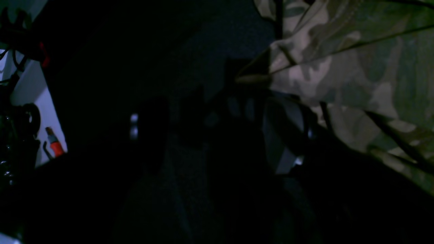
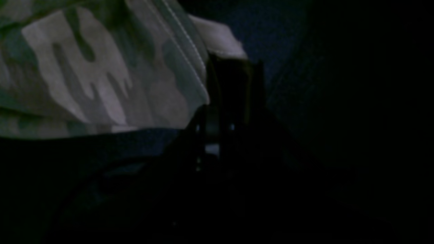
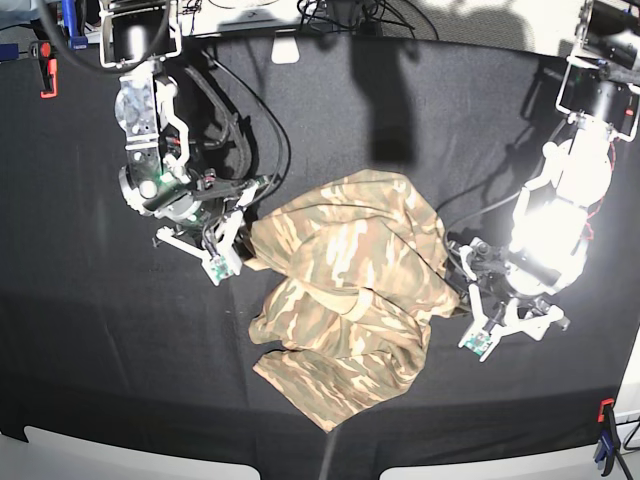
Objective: Layout the t-shirt on the table in an organized manner, then fold the t-shirt properly
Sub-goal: 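Drag the shirt with the right gripper away from the left gripper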
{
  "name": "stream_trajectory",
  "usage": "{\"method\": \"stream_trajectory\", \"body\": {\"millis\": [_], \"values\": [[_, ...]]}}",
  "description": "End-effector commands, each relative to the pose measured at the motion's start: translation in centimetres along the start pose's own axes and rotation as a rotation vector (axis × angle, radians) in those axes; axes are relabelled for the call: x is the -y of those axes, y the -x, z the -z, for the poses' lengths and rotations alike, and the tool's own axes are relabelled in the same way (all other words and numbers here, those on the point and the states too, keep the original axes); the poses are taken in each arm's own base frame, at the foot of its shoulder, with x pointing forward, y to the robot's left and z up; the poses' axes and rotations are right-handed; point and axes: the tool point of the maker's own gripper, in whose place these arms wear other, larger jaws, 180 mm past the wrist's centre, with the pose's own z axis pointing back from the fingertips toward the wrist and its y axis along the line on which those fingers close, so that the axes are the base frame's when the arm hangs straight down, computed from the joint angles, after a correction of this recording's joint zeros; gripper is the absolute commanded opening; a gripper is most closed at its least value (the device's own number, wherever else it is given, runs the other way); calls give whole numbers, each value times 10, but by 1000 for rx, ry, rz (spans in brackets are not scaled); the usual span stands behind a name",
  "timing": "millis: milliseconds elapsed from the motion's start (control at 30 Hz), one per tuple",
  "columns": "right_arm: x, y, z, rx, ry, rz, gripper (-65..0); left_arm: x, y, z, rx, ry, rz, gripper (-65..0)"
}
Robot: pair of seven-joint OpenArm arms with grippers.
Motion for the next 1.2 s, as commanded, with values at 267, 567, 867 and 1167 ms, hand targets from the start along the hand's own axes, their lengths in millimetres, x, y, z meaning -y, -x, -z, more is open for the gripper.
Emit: {"method": "stream_trajectory", "body": {"millis": [267,567,867,1167], "values": [[84,24,-33,-101,187,-92,-650,-14,-16,-5,46,-36,0,-237],[204,50,-114,-131,483,60,-650,-12,-17,-5,49,-22,-10,-237],[312,64,-248,-76,810,225,-650,6,-25,-6,90,82,-85,-237],[358,47,-347,-25,980,228,-650,19,-31,-8,91,135,-120,-237]]}}
